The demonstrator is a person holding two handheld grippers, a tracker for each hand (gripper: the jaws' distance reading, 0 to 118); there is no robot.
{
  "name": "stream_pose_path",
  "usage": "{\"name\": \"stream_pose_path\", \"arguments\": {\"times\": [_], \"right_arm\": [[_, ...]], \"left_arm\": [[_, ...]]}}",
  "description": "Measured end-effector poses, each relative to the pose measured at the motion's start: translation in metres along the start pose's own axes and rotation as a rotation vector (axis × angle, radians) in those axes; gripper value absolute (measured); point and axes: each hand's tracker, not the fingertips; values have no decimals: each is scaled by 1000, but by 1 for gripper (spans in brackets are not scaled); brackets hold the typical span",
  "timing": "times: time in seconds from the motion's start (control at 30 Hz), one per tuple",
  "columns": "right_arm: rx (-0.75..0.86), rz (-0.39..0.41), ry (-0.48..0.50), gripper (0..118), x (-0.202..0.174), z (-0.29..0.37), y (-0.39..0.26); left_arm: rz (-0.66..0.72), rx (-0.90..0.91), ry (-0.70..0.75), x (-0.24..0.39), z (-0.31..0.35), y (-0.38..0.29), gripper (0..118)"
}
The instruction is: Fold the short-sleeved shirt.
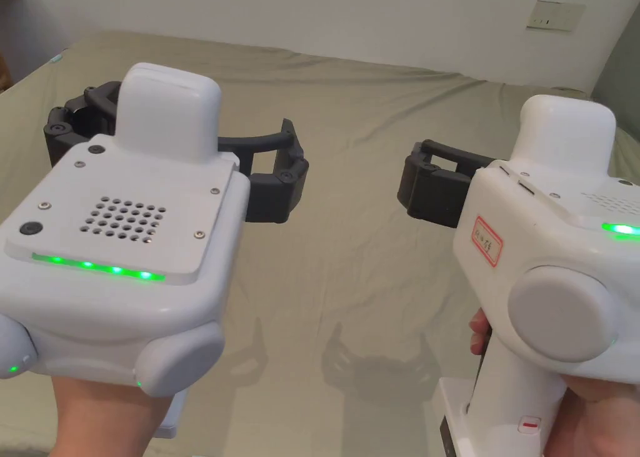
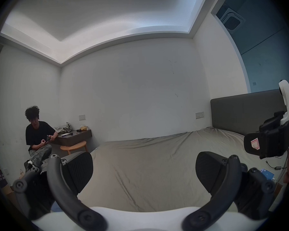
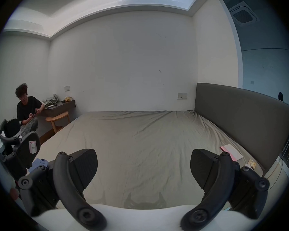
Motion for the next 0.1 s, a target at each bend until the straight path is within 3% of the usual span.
{"name": "stream_pose_path", "arguments": {"times": [0.1], "right_arm": [[-3,-13,-23,114,-1,-3,-2]], "left_arm": [[-3,-5,-1,1,-1,0,118]]}}
